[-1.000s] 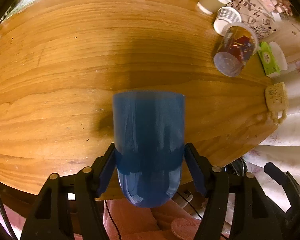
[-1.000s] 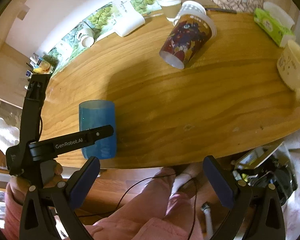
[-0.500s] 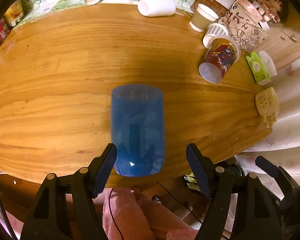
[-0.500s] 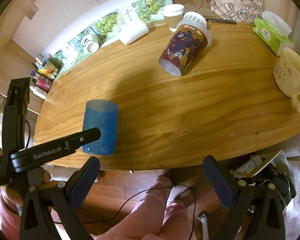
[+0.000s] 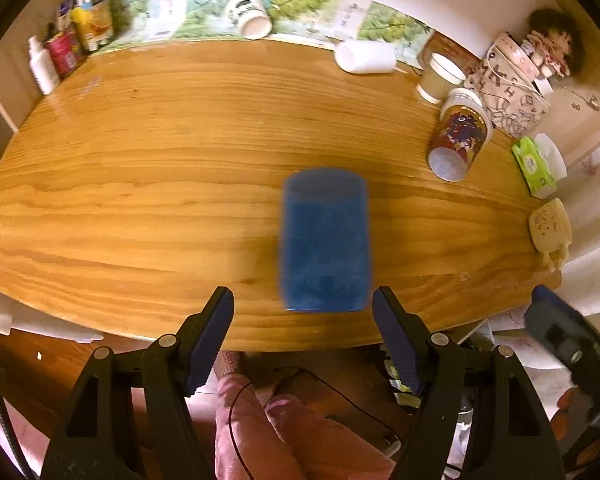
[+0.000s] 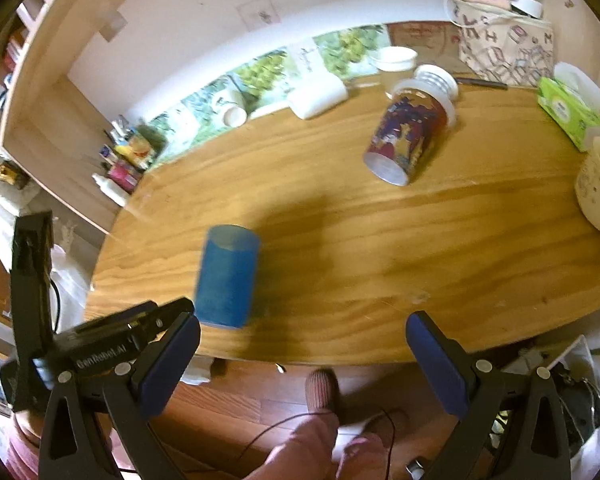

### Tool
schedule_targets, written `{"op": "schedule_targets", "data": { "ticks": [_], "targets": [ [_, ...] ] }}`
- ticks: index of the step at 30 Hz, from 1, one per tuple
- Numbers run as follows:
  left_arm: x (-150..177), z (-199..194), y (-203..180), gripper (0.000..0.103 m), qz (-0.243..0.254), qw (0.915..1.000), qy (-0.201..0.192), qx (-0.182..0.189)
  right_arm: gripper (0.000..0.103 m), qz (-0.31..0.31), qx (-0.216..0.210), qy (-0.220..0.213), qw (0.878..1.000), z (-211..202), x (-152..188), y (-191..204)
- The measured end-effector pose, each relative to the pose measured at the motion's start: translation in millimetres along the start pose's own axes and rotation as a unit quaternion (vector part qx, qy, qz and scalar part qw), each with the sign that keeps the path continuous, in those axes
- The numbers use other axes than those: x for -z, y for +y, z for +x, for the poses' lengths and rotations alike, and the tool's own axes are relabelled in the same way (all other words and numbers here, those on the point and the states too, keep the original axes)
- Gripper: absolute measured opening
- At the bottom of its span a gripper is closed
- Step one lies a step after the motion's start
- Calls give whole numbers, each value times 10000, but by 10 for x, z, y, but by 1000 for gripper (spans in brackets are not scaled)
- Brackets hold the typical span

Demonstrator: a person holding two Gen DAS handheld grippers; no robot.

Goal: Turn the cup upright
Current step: 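Open the left gripper off the blue cup while the right gripper closes on it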

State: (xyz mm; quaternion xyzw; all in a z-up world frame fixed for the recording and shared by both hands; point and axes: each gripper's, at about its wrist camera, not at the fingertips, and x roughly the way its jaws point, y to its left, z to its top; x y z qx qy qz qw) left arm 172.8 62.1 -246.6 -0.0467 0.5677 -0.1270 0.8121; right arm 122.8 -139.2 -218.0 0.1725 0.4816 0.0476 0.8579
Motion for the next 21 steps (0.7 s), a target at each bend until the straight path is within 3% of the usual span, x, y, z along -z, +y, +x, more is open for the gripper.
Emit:
{"op": "schedule_targets", "data": {
  "ticks": [6, 10, 21],
  "targets": [
    [63, -104, 183, 76, 137, 9997, -164, -123, 103, -144, -73, -252, 9996, 33, -57, 243],
    [70, -198, 276, 76, 274, 9979, -499, -296, 103, -108, -50, -358, 9993, 114, -81, 365],
    [-102, -318, 515, 75, 597, 9946, -842, -43, 103, -7, 246, -192, 9995, 483, -98, 646]
  ]
}}
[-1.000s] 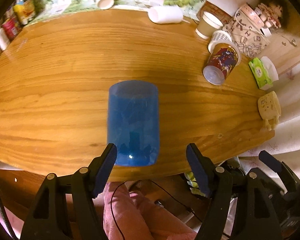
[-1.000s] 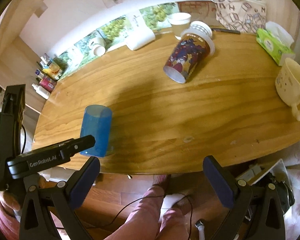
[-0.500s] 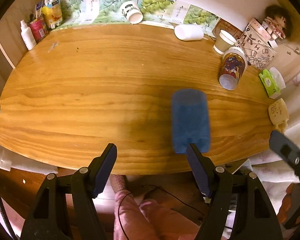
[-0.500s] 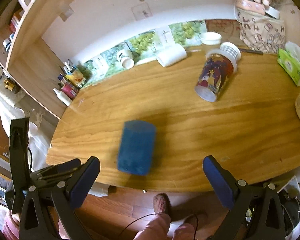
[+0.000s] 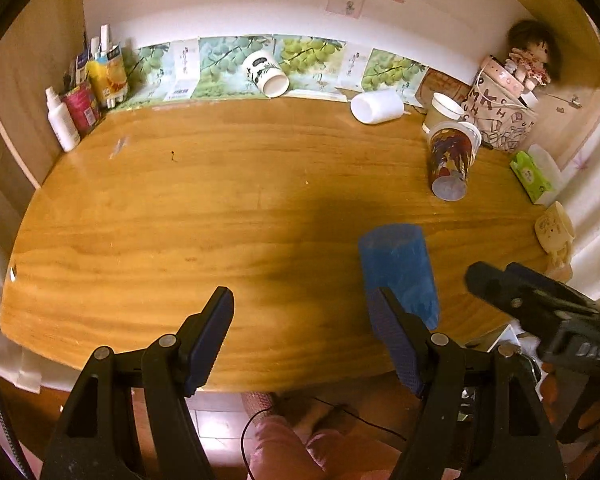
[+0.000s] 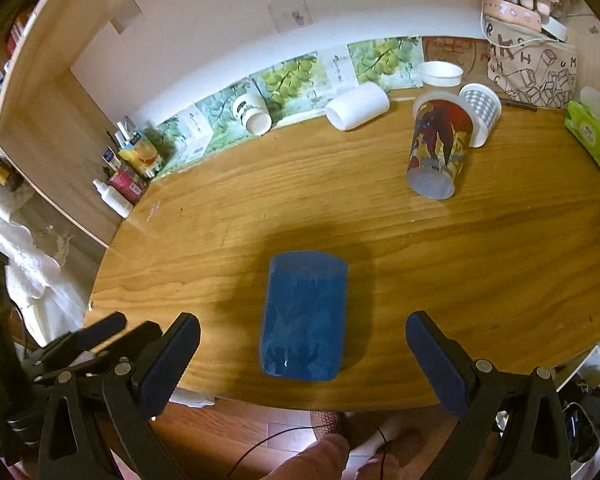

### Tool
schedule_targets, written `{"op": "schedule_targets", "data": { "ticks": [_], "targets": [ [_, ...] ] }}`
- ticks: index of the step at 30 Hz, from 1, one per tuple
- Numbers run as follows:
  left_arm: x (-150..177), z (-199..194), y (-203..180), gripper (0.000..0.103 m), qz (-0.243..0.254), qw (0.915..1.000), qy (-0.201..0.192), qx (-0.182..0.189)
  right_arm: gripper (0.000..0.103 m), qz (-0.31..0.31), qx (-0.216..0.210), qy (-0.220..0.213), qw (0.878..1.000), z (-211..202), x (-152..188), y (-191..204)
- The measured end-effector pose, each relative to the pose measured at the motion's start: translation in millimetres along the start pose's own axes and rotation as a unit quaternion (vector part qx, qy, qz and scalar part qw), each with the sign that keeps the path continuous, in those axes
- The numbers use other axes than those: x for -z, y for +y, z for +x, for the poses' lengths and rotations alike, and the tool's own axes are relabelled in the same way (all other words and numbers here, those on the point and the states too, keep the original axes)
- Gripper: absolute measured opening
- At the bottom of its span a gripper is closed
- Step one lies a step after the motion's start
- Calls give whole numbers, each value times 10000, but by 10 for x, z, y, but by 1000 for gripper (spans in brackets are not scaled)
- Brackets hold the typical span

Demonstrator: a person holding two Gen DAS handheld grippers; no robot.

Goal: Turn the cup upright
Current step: 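Open the left gripper off the blue cup while the right gripper closes on it, then rotate the blue cup in the right gripper until its opening faces up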

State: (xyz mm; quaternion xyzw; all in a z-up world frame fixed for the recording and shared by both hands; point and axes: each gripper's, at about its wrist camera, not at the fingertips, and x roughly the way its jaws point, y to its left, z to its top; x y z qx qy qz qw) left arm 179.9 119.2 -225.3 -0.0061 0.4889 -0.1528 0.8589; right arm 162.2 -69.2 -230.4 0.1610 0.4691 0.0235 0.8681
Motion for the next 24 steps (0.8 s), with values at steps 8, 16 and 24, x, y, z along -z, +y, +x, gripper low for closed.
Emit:
{"op": "schedule_targets", "data": {
  "ticks": [8, 16, 24],
  "targets": [
    [-116, 39, 206, 75, 297, 9995, -61, 121, 103, 20, 193, 174, 9997, 345, -29, 192],
    [-243, 147, 377, 75, 540, 9976, 19, 425, 103, 283, 558, 305, 9976, 662, -101, 254],
    [-389, 295, 453, 75, 890, 9941, 114, 609, 103, 535, 1079, 358, 9921, 858, -151, 246]
  ]
}}
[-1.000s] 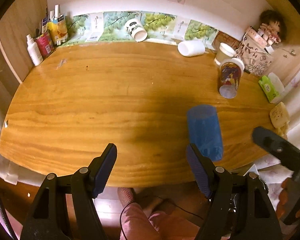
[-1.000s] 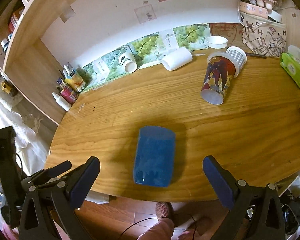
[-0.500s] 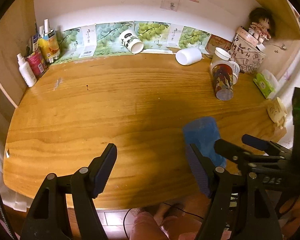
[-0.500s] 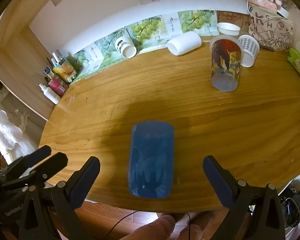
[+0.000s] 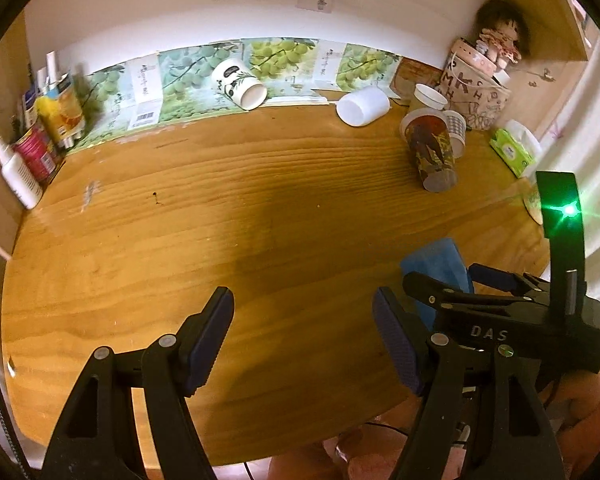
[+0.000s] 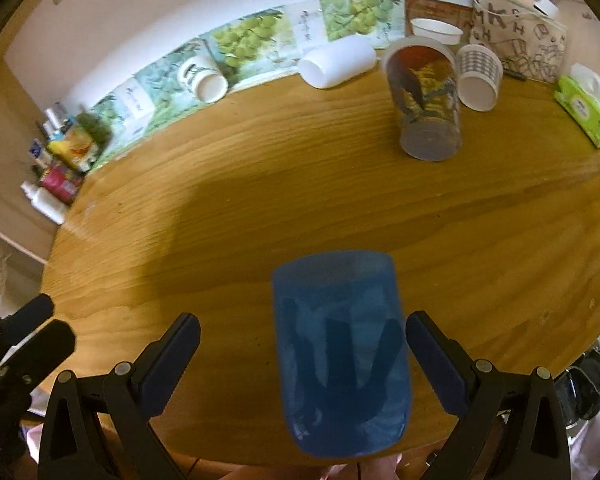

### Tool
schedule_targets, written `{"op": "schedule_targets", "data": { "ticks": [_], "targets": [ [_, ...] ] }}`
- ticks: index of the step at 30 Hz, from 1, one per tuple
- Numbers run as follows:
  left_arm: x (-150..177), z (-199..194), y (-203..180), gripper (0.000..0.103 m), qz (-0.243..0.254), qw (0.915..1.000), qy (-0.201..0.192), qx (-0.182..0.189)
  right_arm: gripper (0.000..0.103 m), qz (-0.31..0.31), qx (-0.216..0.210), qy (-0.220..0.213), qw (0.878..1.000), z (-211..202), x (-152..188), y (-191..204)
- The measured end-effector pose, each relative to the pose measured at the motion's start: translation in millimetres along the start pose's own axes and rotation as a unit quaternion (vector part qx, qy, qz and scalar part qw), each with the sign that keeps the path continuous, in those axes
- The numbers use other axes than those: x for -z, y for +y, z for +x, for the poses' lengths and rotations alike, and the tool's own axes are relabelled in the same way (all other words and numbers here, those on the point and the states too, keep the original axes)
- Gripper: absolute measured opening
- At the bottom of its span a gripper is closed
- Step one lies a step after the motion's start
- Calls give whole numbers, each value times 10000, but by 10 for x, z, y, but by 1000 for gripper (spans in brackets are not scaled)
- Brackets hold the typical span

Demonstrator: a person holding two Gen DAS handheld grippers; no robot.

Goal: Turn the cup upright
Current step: 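Rotate the blue cup in the right gripper until its opening faces up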

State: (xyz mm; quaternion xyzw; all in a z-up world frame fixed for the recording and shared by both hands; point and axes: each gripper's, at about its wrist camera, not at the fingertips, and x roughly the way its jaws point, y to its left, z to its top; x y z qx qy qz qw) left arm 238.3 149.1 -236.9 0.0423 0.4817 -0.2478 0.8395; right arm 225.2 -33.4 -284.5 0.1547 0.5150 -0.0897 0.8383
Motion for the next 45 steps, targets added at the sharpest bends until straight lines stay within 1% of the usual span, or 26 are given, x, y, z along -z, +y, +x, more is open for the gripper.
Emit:
{"op": "schedule_targets", "data": {
  "ticks": [5, 10, 14, 20, 22, 24, 26, 30, 35, 40, 41, 45],
  "targets": [
    [-69, 44, 44, 75, 143, 9998, 13, 109, 103, 64, 145, 118, 9998, 132, 9, 39],
    [-128, 27, 58, 75, 255, 9994, -86, 201, 102, 56, 221, 225, 9995, 233, 9, 81],
    [-159, 36, 62, 75, 331, 9991, -99, 229, 97, 4, 287, 283, 9992, 316, -20, 114],
    [-170, 46, 70, 75, 395, 9988, -100, 258, 94, -6, 406, 351, 9986, 380, -36, 119],
    [-170, 48, 80, 75, 390, 9989, -91, 259, 92, -44, 428, 369, 9984, 381, -37, 117],
    [-168, 50, 86, 75, 375, 9989, -100, 266, 86, -94, 479, 376, 9981, 377, -38, 120],
    [-170, 56, 95, 75, 353, 9989, -96, 278, 83, -124, 507, 383, 9979, 371, -42, 121],
    [-169, 62, 90, 75, 332, 9990, -93, 296, 82, -151, 482, 391, 9980, 350, -35, 102],
    [-160, 59, 49, 75, 376, 9987, -96, 338, 81, -262, 431, 270, 9984, 291, -14, 115],
    [-160, 50, -8, 75, 462, 9982, -90, 372, 80, -338, 337, 4, 9989, 171, -6, 127],
    [-160, 49, -21, 75, 479, 9981, -83, 369, 80, -364, 232, -111, 9990, 123, -3, 131],
    [-157, 29, -40, 75, 503, 9980, -111, 365, 79, -488, 68, -531, 9974, -29, 2, 150]
  ]
}}
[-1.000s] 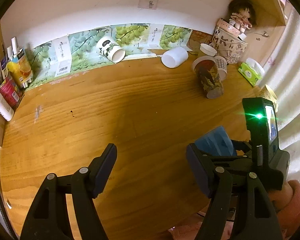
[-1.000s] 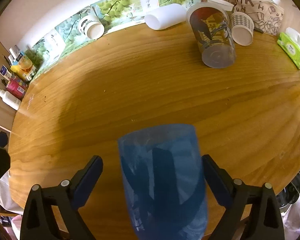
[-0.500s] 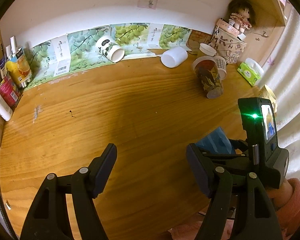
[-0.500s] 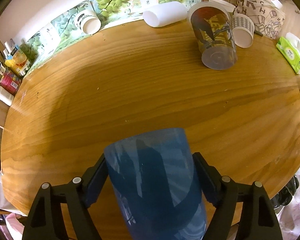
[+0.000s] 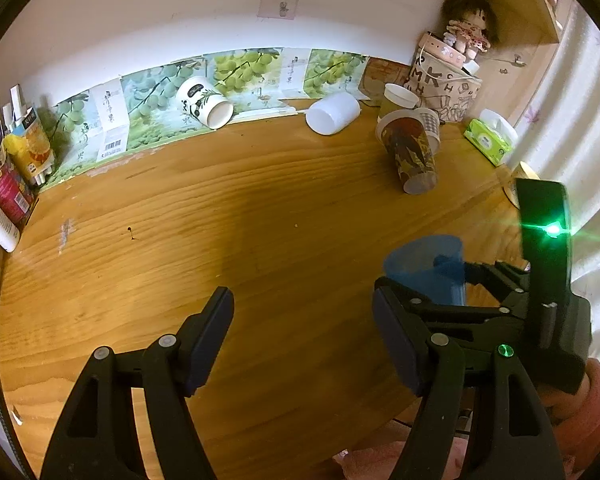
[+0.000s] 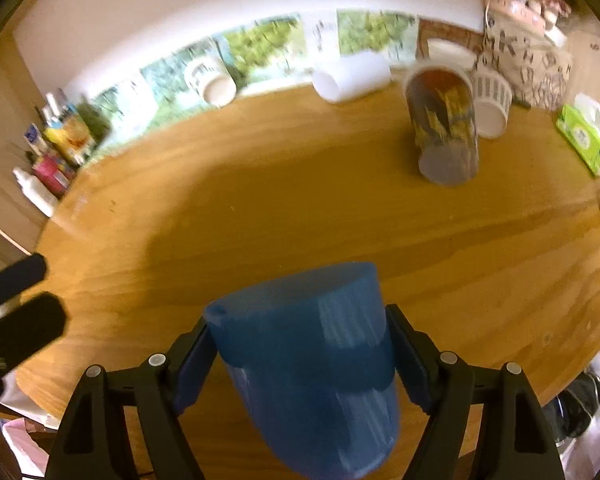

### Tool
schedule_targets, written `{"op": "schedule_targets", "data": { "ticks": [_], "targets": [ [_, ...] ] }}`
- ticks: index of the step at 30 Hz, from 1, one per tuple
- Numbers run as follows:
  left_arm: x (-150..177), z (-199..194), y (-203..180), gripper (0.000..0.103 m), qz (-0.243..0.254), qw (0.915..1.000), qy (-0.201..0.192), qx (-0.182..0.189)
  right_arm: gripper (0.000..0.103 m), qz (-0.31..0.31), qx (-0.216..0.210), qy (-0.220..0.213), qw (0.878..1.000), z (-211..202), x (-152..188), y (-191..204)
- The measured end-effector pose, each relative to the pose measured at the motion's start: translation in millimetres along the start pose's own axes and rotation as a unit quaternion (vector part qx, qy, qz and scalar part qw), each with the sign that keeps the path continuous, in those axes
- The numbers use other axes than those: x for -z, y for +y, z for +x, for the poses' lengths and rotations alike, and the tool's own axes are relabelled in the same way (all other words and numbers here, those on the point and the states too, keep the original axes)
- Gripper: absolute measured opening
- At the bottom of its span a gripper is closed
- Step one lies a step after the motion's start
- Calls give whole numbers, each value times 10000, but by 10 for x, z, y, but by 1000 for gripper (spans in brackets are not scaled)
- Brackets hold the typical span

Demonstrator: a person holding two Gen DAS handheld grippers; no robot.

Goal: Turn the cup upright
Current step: 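Rotate the blue cup in the right gripper until its opening faces up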

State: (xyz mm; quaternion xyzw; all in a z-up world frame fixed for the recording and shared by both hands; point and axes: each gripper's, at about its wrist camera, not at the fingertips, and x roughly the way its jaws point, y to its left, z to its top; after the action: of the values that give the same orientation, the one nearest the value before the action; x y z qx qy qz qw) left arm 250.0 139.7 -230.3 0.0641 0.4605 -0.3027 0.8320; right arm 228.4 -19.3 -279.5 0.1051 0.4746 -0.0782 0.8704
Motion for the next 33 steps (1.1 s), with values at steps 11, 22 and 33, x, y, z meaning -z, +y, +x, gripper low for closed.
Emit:
{"op": "schedule_targets", "data": {
  "ticks": [11, 22, 33],
  "targets": [
    [55, -37, 56, 76, -131, 9999, 18, -97, 75, -274, -408, -1172, 9919, -315, 21, 105],
    [127, -99, 125, 75, -291, 9993, 1, -222, 75, -423, -499, -944, 9934, -212, 126, 197],
    [168, -127, 164, 75, -414, 9988, -14, -260, 75, -335, -509, -732, 9955, -143, 172, 186]
  ]
}}
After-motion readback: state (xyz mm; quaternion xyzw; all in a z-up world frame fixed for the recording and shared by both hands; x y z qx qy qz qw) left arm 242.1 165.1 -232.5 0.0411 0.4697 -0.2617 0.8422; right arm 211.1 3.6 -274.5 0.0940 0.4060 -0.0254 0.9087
